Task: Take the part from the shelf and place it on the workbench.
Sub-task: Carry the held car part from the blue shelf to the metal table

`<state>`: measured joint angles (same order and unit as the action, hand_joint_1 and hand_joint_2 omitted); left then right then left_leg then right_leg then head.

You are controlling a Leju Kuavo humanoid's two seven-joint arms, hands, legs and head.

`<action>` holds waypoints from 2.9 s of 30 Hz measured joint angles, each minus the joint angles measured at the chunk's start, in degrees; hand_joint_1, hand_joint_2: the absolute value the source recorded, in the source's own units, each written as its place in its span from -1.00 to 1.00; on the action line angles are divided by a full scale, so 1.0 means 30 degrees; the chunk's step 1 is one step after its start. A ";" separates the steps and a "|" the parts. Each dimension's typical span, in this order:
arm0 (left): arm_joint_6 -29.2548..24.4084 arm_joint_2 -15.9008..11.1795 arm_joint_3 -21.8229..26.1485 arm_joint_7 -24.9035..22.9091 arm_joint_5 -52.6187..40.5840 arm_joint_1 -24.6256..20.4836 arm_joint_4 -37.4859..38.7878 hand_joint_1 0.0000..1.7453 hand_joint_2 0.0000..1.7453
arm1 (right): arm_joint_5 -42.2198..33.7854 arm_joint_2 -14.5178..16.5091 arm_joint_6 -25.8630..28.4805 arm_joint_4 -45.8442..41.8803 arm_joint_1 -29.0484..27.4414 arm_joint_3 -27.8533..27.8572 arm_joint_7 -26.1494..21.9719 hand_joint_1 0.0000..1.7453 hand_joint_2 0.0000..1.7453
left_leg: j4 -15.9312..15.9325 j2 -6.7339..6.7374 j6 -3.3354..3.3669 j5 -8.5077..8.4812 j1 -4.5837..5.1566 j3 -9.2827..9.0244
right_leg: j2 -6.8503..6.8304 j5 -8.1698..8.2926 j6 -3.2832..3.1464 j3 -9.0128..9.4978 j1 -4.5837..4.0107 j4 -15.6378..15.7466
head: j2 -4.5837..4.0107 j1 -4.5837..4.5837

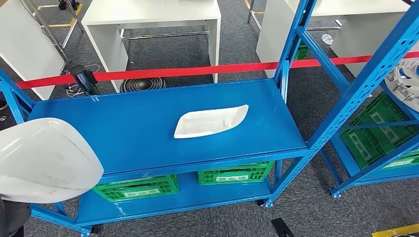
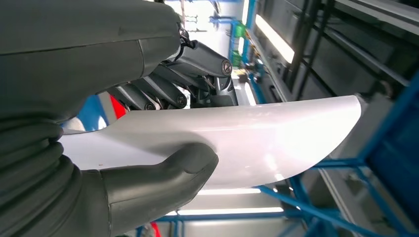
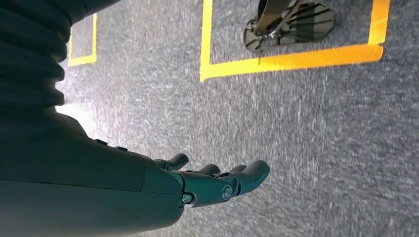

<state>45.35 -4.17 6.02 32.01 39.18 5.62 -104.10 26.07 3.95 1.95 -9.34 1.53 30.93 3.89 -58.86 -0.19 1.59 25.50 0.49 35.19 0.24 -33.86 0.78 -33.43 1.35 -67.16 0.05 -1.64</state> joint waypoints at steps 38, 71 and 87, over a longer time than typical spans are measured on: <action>0.1152 0.2207 -0.0337 -0.1918 0.5094 0.1263 0.3799 1.00 1.00 | -0.1283 0.0450 -0.1111 -0.0015 0.0148 0.0925 -0.1634 -1.00 1.00 | 0.0125 0.0165 -0.0677 -0.0657 0.0045 0.0355 | -0.0127 0.1006 -0.0941 0.1714 -0.0532 0.3304 | -0.0002 0.0037; 0.0223 -0.1134 -0.3805 -0.3335 0.6110 -0.0339 0.5913 1.00 1.00 | -0.0528 0.1106 -0.0561 0.0075 0.0188 0.1319 0.0553 -1.00 1.00 | -0.1156 0.0088 -0.1128 0.0936 -0.0221 0.0840 | -0.0229 0.1654 -0.1156 0.1232 -0.0395 0.3510 | -0.0002 0.0124; 0.1987 0.0529 -0.3341 -0.1251 0.5598 0.0660 0.7079 1.00 1.00 | 0.0073 0.0068 -0.1477 0.0082 0.0036 0.1147 -0.0675 -1.00 1.00 | 0.0744 0.0139 -0.0007 0.1387 -0.0209 -0.2161 | -0.0197 0.1299 0.0129 -0.2200 -0.0194 0.0765 | -0.0002 0.0195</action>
<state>51.31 -2.59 -4.01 28.26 55.97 7.60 -82.87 26.29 4.15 -2.49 -9.09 1.64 34.37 1.86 -56.62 0.23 1.57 29.66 -0.14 28.71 -0.35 -29.97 1.17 -40.03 0.76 -64.86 0.04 -1.05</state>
